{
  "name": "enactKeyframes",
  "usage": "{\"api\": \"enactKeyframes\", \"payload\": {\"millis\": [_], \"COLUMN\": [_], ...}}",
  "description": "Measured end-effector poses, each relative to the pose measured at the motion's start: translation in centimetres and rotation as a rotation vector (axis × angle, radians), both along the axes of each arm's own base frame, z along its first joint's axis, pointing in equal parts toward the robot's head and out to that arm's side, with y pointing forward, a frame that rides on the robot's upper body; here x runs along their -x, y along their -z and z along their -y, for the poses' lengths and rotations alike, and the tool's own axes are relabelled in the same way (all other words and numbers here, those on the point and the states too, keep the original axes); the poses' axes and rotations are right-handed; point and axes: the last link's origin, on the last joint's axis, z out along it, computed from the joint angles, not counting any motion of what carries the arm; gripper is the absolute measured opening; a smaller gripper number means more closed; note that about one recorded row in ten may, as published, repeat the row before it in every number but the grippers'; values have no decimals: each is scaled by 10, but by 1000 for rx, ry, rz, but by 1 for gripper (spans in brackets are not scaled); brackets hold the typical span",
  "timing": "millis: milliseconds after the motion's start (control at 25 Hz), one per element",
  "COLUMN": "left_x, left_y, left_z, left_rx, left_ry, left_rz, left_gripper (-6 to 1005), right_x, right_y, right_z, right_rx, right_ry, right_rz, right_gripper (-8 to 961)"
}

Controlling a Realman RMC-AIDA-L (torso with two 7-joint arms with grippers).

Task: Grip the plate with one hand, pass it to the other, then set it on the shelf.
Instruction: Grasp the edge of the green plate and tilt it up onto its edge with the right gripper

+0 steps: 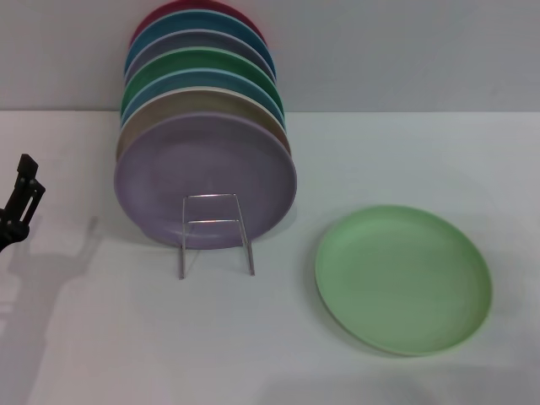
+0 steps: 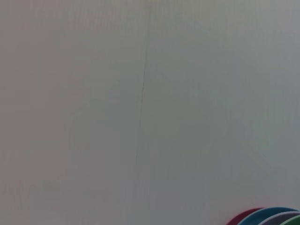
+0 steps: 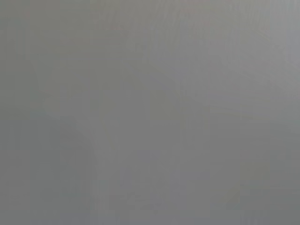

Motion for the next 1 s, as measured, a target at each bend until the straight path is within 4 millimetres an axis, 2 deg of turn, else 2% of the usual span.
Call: {"api": "enactKeyframes", "payload": {"millis": [480, 800, 1000], "left_x": [0, 0, 1], "left_y": [0, 0, 0], "left_z": [0, 0, 0], "left_rx": [2, 4, 1], "left_ry": [0, 0, -2], "left_rz": [-2, -3, -2], "left_gripper": [859, 859, 859], "right_x": [10, 14, 27], "right_y": [8, 20, 29], "right_z": [0, -13, -24], "right_rx": [-44, -9, 40], "right_ry": [41, 112, 130], "right_rz": [125, -33, -114], "right_gripper": [546, 546, 545]}}
